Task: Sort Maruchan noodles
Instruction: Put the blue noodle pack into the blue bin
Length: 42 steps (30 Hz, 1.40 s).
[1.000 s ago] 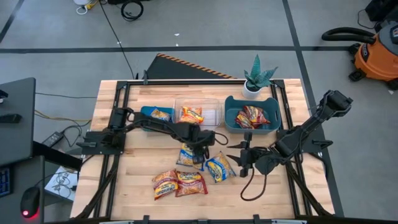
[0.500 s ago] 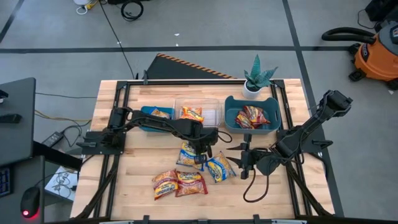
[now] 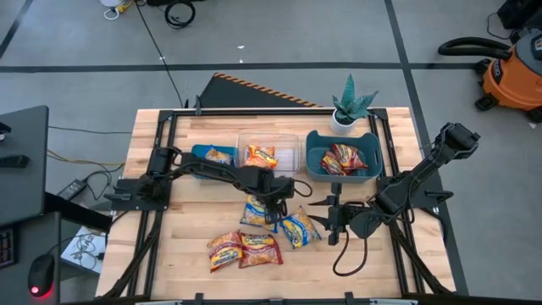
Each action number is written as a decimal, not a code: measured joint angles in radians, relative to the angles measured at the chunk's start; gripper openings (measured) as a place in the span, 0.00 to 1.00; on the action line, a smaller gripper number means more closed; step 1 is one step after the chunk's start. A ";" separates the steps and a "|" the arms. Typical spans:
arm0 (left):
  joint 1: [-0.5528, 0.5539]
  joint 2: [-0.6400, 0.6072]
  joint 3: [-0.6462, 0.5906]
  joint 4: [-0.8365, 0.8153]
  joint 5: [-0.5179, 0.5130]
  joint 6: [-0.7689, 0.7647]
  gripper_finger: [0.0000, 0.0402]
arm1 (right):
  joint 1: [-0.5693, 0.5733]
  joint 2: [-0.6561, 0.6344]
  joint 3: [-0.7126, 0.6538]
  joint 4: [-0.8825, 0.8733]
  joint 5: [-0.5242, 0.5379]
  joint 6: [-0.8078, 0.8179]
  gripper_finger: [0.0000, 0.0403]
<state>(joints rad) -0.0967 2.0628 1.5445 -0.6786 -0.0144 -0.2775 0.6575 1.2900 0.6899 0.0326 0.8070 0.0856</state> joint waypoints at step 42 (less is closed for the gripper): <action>0.031 -0.294 0.025 -0.373 0.060 0.007 0.00 | 0.000 0.000 0.001 0.011 -0.017 -0.011 0.42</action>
<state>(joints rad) -0.0654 1.7689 1.5692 -1.0517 0.0454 -0.2708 0.6573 1.2902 0.6910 0.0439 0.7900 0.0745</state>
